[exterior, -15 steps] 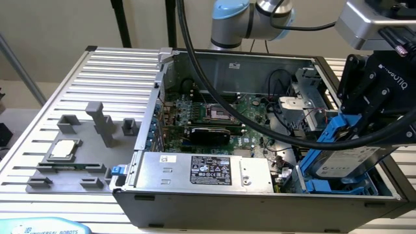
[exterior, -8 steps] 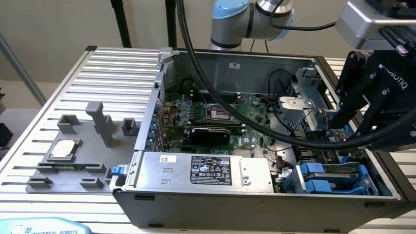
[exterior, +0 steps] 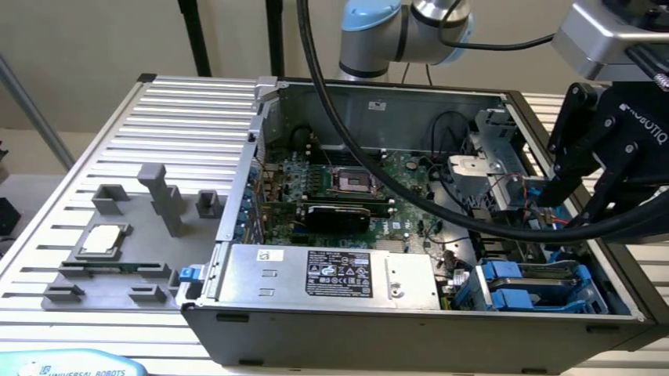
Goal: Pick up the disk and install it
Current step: 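Insert the disk into the insertion slot, then insert the first disk wire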
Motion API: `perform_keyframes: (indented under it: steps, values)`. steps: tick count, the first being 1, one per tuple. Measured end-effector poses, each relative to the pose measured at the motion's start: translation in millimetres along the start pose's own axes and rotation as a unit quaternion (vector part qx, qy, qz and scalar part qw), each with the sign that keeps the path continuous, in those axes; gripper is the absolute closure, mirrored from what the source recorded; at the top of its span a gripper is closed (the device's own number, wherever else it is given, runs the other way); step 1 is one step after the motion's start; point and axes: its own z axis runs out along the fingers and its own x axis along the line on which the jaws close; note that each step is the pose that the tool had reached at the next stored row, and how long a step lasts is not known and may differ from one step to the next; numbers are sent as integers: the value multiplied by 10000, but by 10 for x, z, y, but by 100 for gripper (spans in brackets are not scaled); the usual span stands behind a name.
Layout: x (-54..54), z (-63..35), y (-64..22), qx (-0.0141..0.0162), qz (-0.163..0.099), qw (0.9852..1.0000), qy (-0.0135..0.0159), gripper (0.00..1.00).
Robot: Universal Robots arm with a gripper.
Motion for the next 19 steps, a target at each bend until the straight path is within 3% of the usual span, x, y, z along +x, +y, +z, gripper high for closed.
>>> perform_keyframes:
  steps: [16,19]
  values:
    - [-3,1,-2,0,-1,10000,-1,53]
    - [-24,0,-78,0,-1,10000,0,53]
